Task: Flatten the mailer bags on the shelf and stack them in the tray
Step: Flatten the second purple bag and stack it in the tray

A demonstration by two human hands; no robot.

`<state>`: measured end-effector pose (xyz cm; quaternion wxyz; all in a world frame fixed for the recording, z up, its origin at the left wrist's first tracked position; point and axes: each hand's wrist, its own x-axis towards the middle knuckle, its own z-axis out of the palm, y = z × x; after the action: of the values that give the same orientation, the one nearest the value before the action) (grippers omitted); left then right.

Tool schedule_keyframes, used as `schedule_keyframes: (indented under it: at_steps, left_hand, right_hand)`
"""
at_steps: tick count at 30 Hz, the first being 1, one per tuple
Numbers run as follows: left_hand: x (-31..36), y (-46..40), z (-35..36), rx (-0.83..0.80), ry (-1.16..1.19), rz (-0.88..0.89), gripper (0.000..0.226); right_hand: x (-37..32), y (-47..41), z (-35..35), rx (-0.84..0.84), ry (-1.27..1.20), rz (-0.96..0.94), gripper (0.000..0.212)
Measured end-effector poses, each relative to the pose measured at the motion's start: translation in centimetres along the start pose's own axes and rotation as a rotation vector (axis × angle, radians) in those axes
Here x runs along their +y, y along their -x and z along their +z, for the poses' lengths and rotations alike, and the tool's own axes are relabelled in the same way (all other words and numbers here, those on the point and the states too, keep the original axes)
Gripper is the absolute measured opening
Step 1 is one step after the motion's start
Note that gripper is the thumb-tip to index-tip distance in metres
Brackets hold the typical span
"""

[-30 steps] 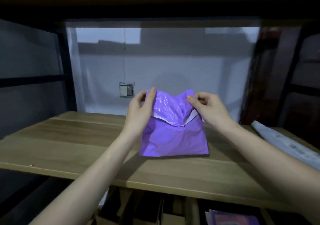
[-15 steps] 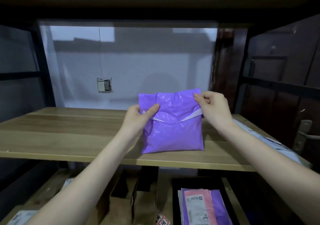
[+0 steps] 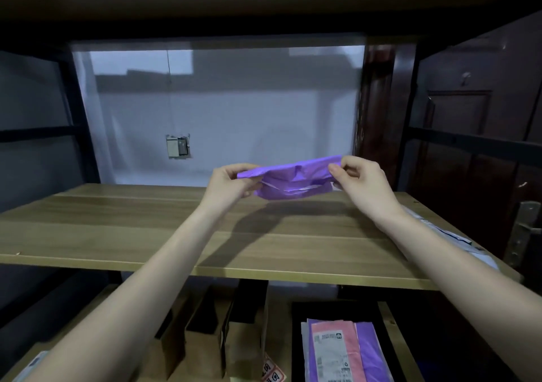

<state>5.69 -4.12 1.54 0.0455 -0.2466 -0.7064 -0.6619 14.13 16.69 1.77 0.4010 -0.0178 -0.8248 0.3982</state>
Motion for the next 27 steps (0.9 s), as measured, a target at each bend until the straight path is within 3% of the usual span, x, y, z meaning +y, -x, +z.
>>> schedule_keyframes:
  at_steps: [4, 8, 10, 12, 15, 20, 24, 27]
  left_hand:
    - [-1.0, 2.0, -0.7, -0.156, -0.154, -0.015, 0.027]
    - [-2.5, 3.7, -1.5, -0.364, -0.114, -0.074, 0.027]
    - [-3.7, 3.7, -2.2, -0.392, -0.233, -0.053, 0.027]
    - [-4.2, 3.5, -3.0, -0.391, -0.458, 0.021, 0.039]
    - [-3.6, 3.2, -3.3, -0.343, -0.658, 0.103, 0.055]
    - [-2.2, 2.3, -0.3, -0.083, -0.639, 0.184, 0.034]
    - [-2.3, 0.6, 3.0, -0.216, -0.869, 0.238, 0.037]
    - [-3.1, 0.1, 4.3, -0.445, -0.966, 0.192, 0.046]
  right_hand:
    - [1.0, 1.7, -0.3, -0.139, -0.096, 0.118, 0.031]
    - [2.2, 4.0, -0.5, -0.304, -0.188, 0.264, 0.045]
    - [2.3, 5.1, -1.0, -0.373, -0.101, 0.23, 0.042]
    - [2.4, 5.8, -1.5, -0.439, 0.057, 0.134, 0.026]
    - [2.5, 6.0, -1.8, -0.412, 0.208, 0.035, 0.014]
    - [1.4, 4.3, -0.5, -0.324, 0.305, -0.102, 0.029]
    - [0.6, 2.6, 2.2, -0.478, 0.411, -0.136, 0.043]
    - [1.0, 2.2, 4.0, -0.585, 0.431, -0.117, 0.048]
